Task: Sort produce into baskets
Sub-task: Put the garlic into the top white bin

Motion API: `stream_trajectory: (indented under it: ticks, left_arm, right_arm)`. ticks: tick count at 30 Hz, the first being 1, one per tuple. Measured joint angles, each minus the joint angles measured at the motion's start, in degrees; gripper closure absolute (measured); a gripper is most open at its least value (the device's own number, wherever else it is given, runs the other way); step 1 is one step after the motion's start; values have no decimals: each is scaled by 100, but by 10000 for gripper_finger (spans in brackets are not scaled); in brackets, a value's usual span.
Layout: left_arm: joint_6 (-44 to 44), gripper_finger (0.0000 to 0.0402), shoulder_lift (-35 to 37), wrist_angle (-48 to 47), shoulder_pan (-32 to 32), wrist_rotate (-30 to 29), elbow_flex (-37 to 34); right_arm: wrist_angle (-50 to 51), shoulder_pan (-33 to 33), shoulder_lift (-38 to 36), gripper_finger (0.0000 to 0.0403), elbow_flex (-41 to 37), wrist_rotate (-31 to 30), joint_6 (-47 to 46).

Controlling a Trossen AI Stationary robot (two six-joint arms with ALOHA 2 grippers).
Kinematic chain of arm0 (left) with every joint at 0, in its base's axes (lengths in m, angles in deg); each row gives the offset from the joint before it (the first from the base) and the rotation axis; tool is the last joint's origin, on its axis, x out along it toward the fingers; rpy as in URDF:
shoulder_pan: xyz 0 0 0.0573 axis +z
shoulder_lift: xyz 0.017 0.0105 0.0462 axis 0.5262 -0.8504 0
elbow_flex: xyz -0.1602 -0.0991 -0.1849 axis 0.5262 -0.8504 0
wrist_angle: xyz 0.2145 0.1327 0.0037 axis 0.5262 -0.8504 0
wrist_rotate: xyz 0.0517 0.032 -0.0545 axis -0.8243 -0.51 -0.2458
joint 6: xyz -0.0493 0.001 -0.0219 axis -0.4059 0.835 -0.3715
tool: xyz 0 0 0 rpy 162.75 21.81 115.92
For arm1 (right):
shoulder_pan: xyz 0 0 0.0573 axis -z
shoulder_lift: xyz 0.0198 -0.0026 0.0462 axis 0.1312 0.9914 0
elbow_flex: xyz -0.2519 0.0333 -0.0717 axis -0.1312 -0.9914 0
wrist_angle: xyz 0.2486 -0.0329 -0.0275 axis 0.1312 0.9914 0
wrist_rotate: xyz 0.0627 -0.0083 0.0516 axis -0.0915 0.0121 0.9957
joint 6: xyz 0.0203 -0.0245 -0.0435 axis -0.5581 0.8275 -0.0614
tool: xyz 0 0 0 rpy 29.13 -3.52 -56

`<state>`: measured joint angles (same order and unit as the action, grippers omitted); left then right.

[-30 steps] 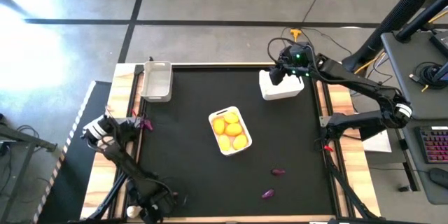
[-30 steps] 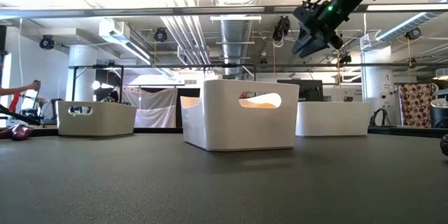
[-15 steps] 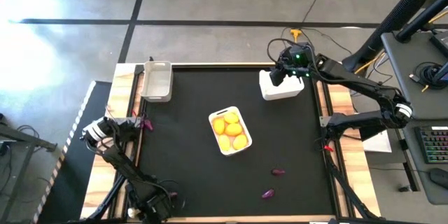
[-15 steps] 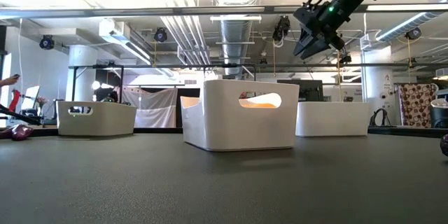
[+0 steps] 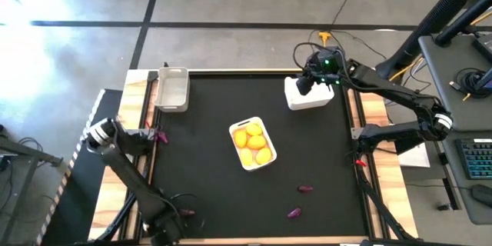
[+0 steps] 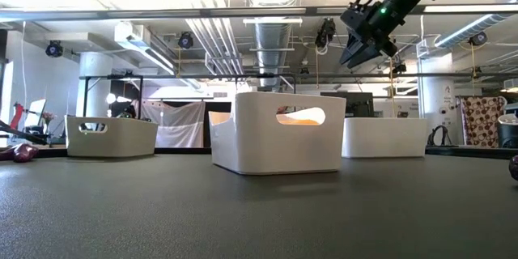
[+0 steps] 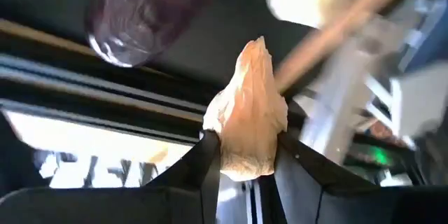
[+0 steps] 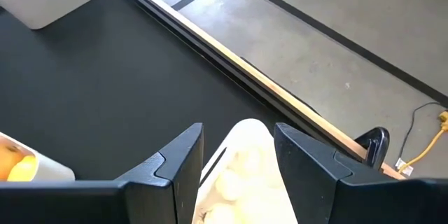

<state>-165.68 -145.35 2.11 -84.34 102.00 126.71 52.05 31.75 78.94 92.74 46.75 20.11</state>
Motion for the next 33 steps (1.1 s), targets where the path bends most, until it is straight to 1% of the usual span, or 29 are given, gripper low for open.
stream_trajectory:
  ticks: [2,5,7,9,12,16,19,21,24,26,28,30,33]
  left_arm:
    - [546,307,232,-312,106,-257,308]
    - [1283,307,495,-1085,422,-787,642]
    - [1878,307,655,-1612,760,-1226,697]
    - [2596,307,827,-2089,1206,-1738,633]
    - [3590,307,1023,-2449,2177,-2353,320]
    - [4555,307,1187,-2431,3640,-3261,93]
    - [5088,307,1249,-2083,4719,-4195,88]
    - [5416,307,1287,-1636,5448,-4555,106]
    - [5844,307,1309,-573,6590,-4500,162]
    - [5959,307,1278,198,7319,-4182,199]
    - [5923,307,1194,1063,7964,-3725,224]
    - [5777,307,1066,1832,8475,-3242,223]
    - [5521,307,772,2596,8922,-2916,222]
  right_arm:
    - [0,0,-1,236,-2,1,37]
    - [-2,-2,-4,236,0,6,64]
    - [-2,-2,-7,236,-2,97,59]
    - [-14,-4,-4,236,-2,322,59]
    - [-76,-4,-4,236,-2,615,58]
    - [-19,-70,-42,236,-2,901,-27]
    - [28,-229,-136,236,-2,962,-179]
    - [66,-407,-184,236,-2,964,-299]
    - [125,-730,-258,236,-2,971,-435]
    - [188,-949,-275,236,-2,972,-485]
    - [212,-1148,-266,236,-2,970,-593]
    - [193,-1307,-233,236,-2,967,-716]
    - [170,-1451,-125,236,-2,915,-961]
